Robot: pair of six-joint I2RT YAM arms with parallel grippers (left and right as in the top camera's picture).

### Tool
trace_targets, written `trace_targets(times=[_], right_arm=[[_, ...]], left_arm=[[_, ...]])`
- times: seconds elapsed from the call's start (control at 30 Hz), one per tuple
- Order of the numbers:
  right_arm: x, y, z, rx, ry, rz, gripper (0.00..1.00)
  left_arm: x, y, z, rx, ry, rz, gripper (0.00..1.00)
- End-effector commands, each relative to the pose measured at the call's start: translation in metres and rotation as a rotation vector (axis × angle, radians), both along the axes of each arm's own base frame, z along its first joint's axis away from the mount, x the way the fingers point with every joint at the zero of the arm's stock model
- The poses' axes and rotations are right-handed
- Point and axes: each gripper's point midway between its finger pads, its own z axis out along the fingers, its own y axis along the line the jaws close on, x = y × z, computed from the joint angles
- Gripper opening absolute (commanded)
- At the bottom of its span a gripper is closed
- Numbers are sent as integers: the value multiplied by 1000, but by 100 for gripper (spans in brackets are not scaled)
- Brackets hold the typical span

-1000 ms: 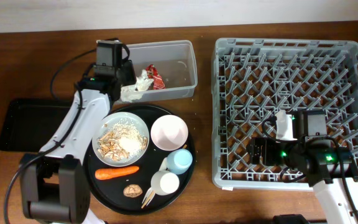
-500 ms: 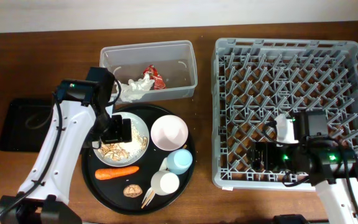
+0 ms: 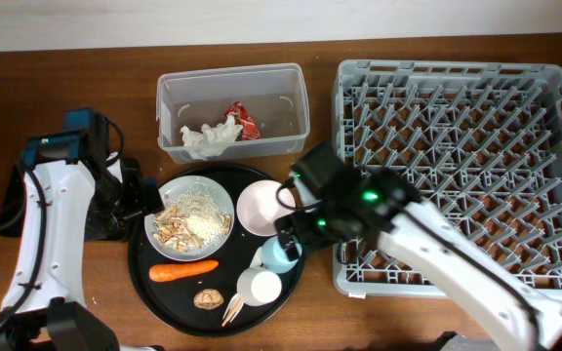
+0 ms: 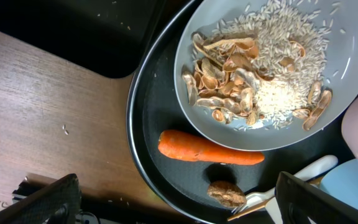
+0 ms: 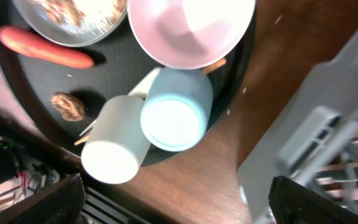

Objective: Sort waste into correct bins and load items into the dishwasher rack
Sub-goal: 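Reach the right gripper to the light-blue cup and grasp it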

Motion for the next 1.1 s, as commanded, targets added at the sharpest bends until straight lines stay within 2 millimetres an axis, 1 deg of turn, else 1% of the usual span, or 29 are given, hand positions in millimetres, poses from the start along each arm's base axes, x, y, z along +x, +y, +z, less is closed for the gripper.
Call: trace_targets(times=[0.0,0.07,0.13,0.2,0.27,0.3,0.4,0.5,0.63,0.67,0.77,0.8,0.83,0.87,0.93,1.0,1.03,1.07], right_arm=[[1,15,-36,-65,111,-124,98],[2,27,-53,-59,154,-112,99],[4,31,-64,-71,164,-109,98],[2,30,-78,-105,197,-131,98],[2,29,-83,-114,204,-134,100],[1,28,-85,-117,209,-135,97],[-5,22,-94,-138,232,-152,95],[-6,23,-94,-135,232,-151,82],[-9,27,-93,-129,236,-137,73],[-10,29,-93,-127,233,-131,72],[-10,32,-93,-120,226,-124,61],[-10,32,-93,-120,226,-124,55],[-10,32,-93,-120,226,-124,53],[-10,32,-93,-119,226,-124,47],[-9,31,-89,-118,216,-126,45],[-3,25,-76,-146,173,-136,44],[0,23,-65,-153,150,-140,45],[7,21,-47,-156,106,-148,45]], left_arm=[[-1,-1,0,-11,-5,-5,99],[-1,-1,0,-11,-6,-5,99],[0,-1,0,-11,-9,-4,99],[0,-1,0,-11,-9,-4,99],[0,-1,0,-11,-9,-4,99],[0,-1,0,-11,-9,-5,99],[0,-1,0,-11,-9,-5,99],[0,-1,0,-11,-8,-4,99],[0,-1,0,-11,-8,-5,99],[0,-1,0,-11,-8,-4,99],[0,-1,0,-11,-8,-5,99],[0,-1,0,-11,-8,-5,99],[0,-1,0,-11,-8,-4,99],[0,-1,0,-11,-8,-4,99],[0,-1,0,-11,-8,-4,99],[0,-1,0,-11,-8,-4,99],[0,-1,0,-11,-8,-4,99],[0,-1,0,-11,-8,-4,99]])
